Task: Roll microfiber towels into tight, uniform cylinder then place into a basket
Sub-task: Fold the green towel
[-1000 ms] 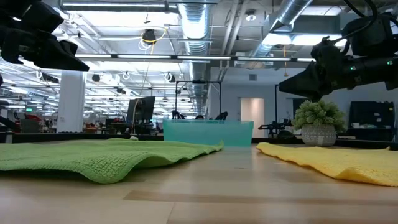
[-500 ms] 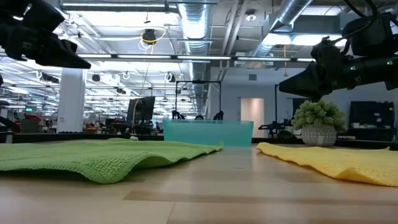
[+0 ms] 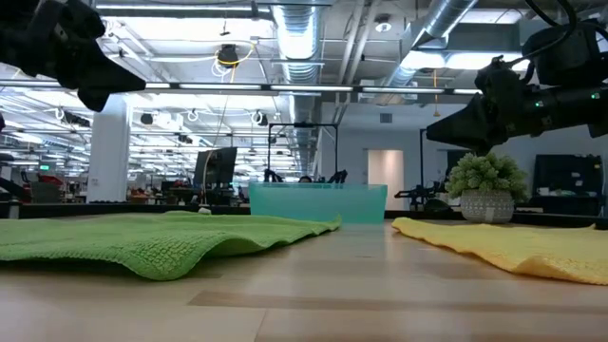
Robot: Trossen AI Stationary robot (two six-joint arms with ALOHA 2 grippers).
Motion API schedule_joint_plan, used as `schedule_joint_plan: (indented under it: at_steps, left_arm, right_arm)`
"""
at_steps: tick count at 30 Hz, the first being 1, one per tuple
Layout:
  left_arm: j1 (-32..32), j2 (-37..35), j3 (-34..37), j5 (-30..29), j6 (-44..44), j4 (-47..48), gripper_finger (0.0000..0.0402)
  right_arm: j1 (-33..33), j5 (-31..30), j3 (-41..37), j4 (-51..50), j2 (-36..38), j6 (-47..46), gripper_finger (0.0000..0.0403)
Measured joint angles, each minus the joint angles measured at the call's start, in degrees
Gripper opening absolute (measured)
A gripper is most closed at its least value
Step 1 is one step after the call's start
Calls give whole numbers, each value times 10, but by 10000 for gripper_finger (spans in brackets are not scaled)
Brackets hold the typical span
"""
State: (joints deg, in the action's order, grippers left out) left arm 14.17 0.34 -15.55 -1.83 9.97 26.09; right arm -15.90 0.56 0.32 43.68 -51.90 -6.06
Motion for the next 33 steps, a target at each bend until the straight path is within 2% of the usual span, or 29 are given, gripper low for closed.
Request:
schedule_joint_plan:
  at_steps: [6,14,25,33]
  left_arm:
    - [0,0,0,-1,24,1,0]
    - [0,0,0,-1,146,4,0]
    - [0,0,0,-1,177,26,0]
    - [0,0,0,-2,175,-6,0]
  right_arm:
    - [0,0,0,0,0,0,133]
    - [0,0,0,0,0,0,133]
    - [0,0,0,0,0,0,133]
    - [0,0,0,0,0,0,134]
